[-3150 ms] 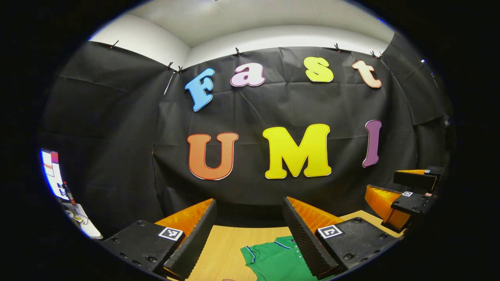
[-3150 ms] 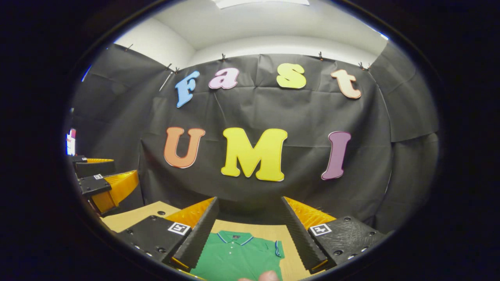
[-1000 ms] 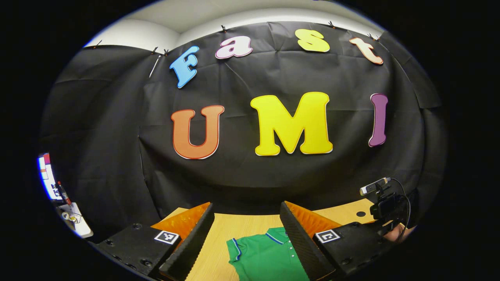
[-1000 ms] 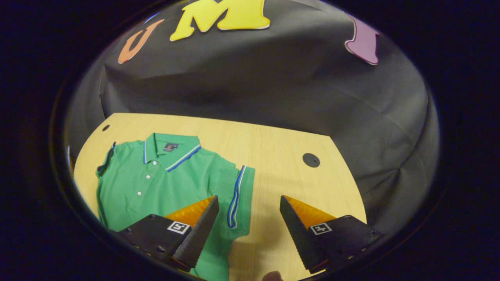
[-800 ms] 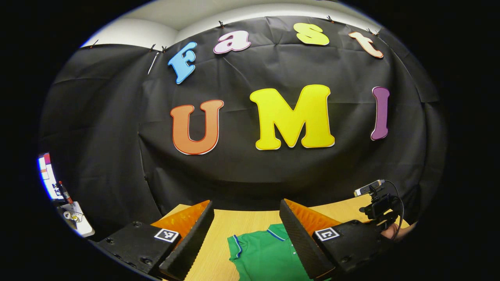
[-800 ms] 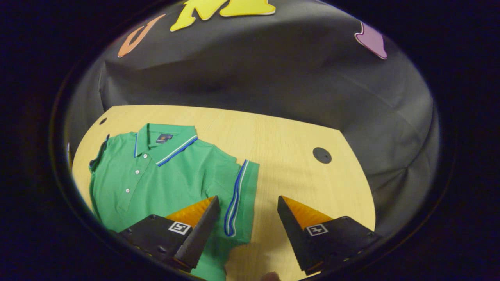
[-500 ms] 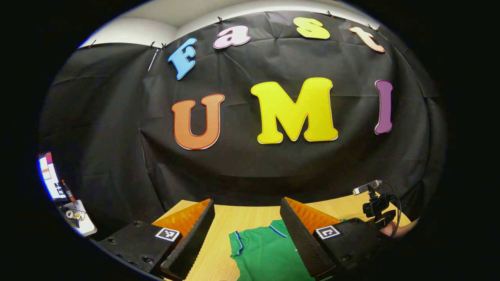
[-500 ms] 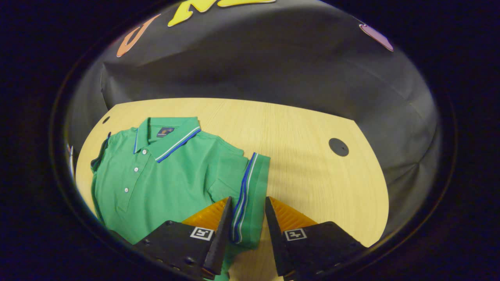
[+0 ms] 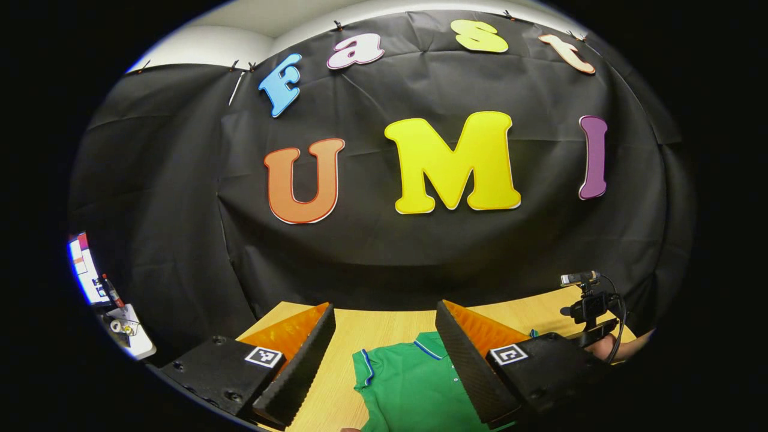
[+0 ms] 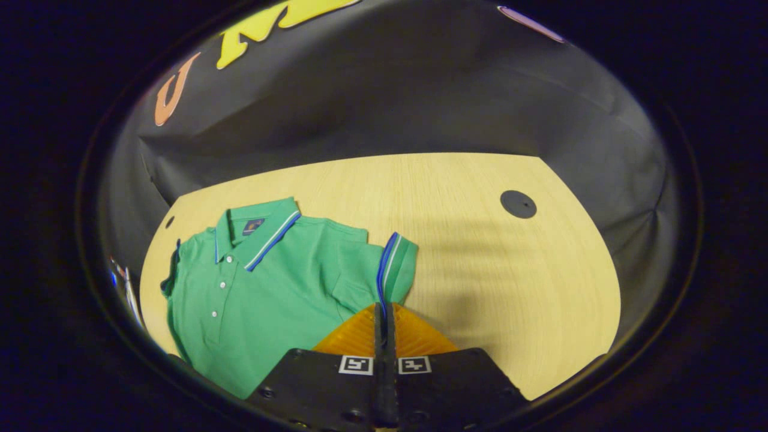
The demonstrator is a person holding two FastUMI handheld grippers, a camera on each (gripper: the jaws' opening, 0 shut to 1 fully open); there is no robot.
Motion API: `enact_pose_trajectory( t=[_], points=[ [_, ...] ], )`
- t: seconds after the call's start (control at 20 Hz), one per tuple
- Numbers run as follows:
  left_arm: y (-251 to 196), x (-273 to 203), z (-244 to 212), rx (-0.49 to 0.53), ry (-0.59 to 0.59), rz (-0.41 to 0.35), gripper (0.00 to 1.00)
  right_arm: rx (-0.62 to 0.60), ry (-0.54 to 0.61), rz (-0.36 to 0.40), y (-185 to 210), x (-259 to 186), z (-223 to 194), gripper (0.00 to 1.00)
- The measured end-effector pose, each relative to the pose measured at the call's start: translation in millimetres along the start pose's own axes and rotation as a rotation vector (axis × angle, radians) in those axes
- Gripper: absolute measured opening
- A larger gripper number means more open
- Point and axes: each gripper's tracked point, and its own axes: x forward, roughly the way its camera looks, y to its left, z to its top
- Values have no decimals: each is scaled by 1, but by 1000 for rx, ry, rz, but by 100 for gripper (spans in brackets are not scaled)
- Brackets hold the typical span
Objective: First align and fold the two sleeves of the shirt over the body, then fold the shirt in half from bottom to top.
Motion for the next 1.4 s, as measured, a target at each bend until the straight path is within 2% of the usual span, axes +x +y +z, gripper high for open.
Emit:
enact_pose_trajectory(
  t=[0.55, 0.7, 0.9, 1.1, 1.2, 1.4],
  points=[
    [18, -11, -6, -38, 12, 19, 100, 77, -59, 54, 13, -42, 18, 1],
    [23, -13, -7, -49, 11, 18, 100, 29, -88, 44, 23, -55, 30, 0],
    [32, -17, -5, -57, 2, 23, 100, -28, -128, 51, 63, -62, 49, 0],
    [43, -23, -7, -66, 2, 40, 100, -79, -105, -34, 53, -48, 38, 1],
    [46, -24, -11, -75, 10, 47, 100, -81, -65, -74, 38, -35, 23, 35],
    [50, -22, -17, -77, 24, 45, 100, -69, -9, -107, 21, -16, 5, 34]
  ],
)
